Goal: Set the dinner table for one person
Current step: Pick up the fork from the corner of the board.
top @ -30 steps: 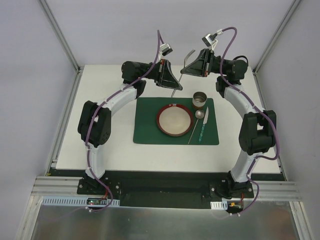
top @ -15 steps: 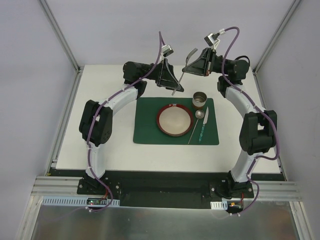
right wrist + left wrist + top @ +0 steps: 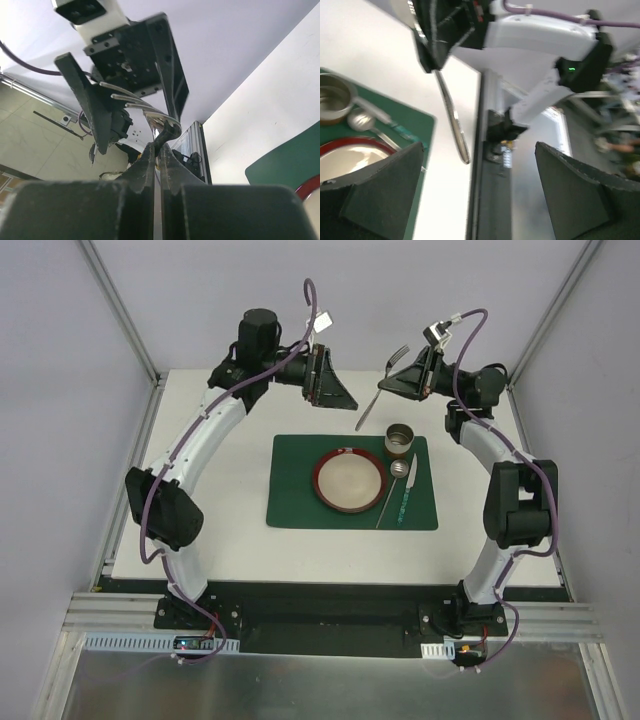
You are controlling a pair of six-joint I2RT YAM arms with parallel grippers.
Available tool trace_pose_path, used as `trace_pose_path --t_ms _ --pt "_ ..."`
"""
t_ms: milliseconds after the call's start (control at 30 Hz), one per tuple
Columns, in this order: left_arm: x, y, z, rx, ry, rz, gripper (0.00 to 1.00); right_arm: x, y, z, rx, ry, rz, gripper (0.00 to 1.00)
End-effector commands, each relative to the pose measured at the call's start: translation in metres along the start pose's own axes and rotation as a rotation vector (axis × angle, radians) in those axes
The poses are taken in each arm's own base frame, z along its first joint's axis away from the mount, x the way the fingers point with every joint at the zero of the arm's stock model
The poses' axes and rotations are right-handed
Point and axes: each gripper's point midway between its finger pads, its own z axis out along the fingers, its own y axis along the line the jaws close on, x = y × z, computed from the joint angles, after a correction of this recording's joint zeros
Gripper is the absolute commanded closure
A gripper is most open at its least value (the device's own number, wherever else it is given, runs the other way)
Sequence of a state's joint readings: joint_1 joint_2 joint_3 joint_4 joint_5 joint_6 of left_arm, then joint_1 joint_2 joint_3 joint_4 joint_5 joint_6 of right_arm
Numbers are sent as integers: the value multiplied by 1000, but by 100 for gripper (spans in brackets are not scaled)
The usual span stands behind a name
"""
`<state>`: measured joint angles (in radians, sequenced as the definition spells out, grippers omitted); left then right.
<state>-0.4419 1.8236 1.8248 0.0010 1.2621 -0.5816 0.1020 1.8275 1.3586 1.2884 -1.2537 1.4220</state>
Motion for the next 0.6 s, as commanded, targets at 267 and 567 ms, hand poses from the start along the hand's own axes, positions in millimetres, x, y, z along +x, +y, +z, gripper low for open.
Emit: trace_pose_path --t_ms 267,567 --pt "81 58 -14 -660 342 164 9 -6 45 11 -68 41 -178 99" --pt "86 57 -3 -653 377 165 12 -26 59 24 -17 83 -145 99"
